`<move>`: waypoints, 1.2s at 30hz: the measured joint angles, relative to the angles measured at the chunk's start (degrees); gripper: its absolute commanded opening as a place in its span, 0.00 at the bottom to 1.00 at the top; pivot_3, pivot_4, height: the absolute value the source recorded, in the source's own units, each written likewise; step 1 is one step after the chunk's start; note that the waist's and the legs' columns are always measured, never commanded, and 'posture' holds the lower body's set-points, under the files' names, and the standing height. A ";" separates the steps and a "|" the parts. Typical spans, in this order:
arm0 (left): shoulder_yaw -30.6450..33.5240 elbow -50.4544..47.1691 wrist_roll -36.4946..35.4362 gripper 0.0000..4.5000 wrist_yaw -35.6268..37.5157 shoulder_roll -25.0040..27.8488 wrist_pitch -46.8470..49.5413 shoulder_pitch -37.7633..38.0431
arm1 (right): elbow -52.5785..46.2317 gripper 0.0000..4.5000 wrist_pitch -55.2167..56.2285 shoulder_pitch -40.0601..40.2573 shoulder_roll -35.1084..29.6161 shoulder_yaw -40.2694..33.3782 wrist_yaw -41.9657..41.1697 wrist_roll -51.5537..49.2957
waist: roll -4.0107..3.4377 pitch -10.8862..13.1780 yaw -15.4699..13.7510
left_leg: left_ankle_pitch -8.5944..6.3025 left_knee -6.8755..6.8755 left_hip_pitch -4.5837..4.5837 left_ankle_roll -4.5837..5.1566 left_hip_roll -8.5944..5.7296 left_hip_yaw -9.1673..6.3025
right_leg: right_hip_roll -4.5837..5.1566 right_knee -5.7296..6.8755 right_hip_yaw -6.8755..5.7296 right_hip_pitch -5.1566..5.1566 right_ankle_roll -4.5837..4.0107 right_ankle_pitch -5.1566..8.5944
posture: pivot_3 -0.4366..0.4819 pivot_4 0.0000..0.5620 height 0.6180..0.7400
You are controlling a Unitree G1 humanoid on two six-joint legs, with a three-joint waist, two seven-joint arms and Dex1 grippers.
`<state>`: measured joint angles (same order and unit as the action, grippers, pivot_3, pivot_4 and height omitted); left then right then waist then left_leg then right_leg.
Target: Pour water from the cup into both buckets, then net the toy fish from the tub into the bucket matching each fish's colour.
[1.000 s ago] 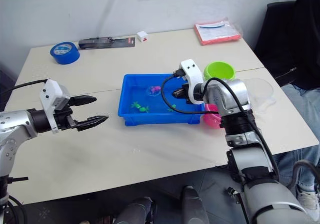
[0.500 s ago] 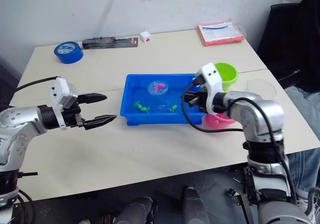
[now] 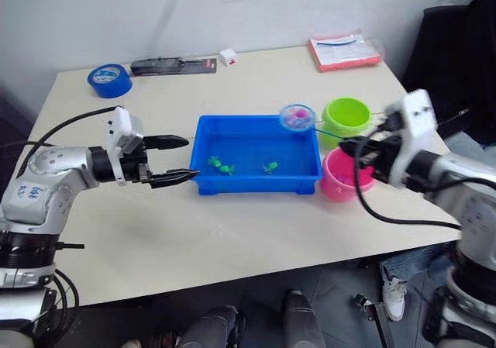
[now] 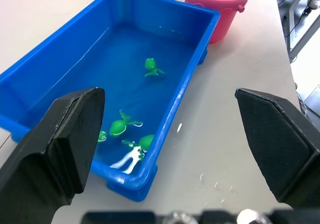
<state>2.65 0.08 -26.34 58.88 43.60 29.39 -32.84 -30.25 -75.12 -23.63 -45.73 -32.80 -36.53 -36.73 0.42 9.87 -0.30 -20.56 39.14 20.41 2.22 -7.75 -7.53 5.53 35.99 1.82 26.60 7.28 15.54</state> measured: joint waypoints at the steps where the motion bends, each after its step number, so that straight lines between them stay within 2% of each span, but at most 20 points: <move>1: 0.00 0.57 0.12 1.00 0.23 0.12 -0.14 -0.09 | -0.33 0.17 0.05 0.83 -0.87 -1.55 -0.27 -0.25 | 0.00 0.00 -0.17 | 0.00 0.03 0.00 0.01 0.00 0.01 | 0.00 0.00 0.01 -0.01 0.01 -0.01 | 0.48 0.27 1.00; 9: -1.30 2.97 1.14 1.00 2.13 -0.25 -1.88 -1.47 | -2.49 0.17 3.24 13.06 -5.51 -10.36 -2.72 -1.57 | 0.02 -0.01 -1.09 | 0.00 0.06 -0.06 0.02 0.01 0.13 | -0.01 -0.01 0.10 -0.02 0.03 -0.02 | 0.48 0.27 1.00; 16: -1.54 4.20 1.87 1.00 3.12 -0.42 -2.80 -2.79 | -5.49 0.17 13.21 24.03 -6.79 -11.58 -2.86 3.72 | 0.02 -0.01 -1.22 | 0.00 0.08 -0.07 0.03 0.00 0.15 | 0.00 -0.01 0.12 -0.03 0.04 -0.02 | 0.48 0.27 1.00; 28: -1.64 5.31 2.25 1.00 3.64 -1.17 -3.89 -3.00 | -5.09 0.17 49.67 39.35 -2.88 -7.31 -2.82 24.09 | 0.03 -0.01 -1.16 | 0.00 0.08 -0.14 0.03 -0.02 0.19 | -0.03 -0.02 0.16 -0.07 0.04 -0.02 | 0.48 0.27 1.00; 32: -1.68 5.33 2.29 1.00 3.77 -1.31 -3.91 -3.03 | -2.03 0.17 61.83 43.20 -2.05 -5.08 -2.73 31.11 | 0.03 -0.01 -1.14 | 0.00 0.07 -0.18 0.03 -0.02 0.20 | -0.05 -0.02 0.17 -0.09 0.04 -0.02 | 0.48 0.27 1.00; 36: -1.68 5.35 2.38 1.00 3.83 -1.32 -3.92 -3.05 | 3.29 0.17 73.37 43.77 -1.90 -3.01 -0.62 38.57 | 0.03 -0.01 -1.11 | 0.00 0.08 -0.21 0.03 -0.04 0.24 | -0.05 -0.02 0.21 -0.09 0.04 -0.02 | 0.48 0.27 1.00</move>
<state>0.97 5.44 -23.96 62.71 42.28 25.47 -35.89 -26.96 -1.74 20.13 -47.63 -35.81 -37.16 1.84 0.45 9.86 -1.41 -20.56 39.21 20.21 2.25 -7.79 -7.29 5.48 35.96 2.03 26.51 7.33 15.52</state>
